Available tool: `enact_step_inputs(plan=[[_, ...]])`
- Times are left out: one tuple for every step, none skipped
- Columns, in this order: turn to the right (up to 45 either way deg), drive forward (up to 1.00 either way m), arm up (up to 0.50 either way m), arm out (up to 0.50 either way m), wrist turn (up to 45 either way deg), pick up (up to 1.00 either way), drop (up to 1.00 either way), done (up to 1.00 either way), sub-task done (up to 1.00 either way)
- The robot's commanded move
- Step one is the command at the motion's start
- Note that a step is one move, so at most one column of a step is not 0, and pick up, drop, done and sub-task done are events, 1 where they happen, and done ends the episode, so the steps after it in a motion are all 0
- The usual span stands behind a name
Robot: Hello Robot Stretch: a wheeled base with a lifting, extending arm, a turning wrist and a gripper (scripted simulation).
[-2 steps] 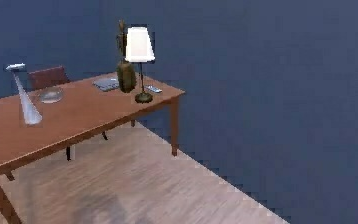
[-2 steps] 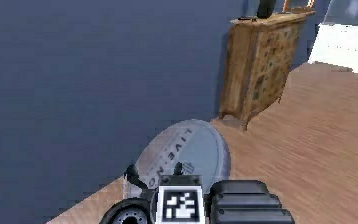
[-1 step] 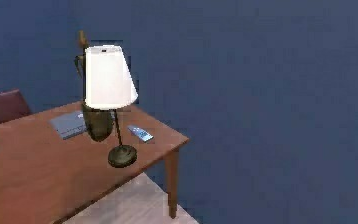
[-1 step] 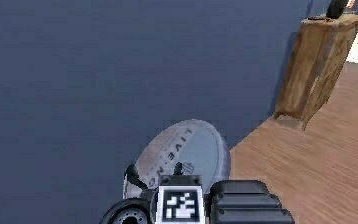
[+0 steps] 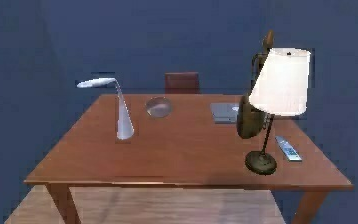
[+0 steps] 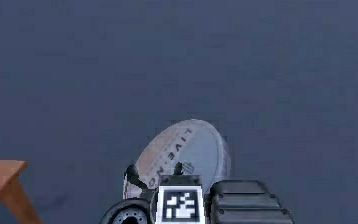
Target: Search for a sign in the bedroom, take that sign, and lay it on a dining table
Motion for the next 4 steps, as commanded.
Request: enact_step_inputs(plan=[[-45.0,0.00,0.00,0.00,0.0,0.00,0.00,0.00,0.00],[-45.0,0.00,0.00,0.00,0.0,0.00,0.00,0.00,0.00],[-36.0,0.00,0.00,0.00,0.0,0.00,0.00,0.00,0.00],[45.0,0.00,0.00,0.00,0.0,0.00,0.00,0.00,0.00]])
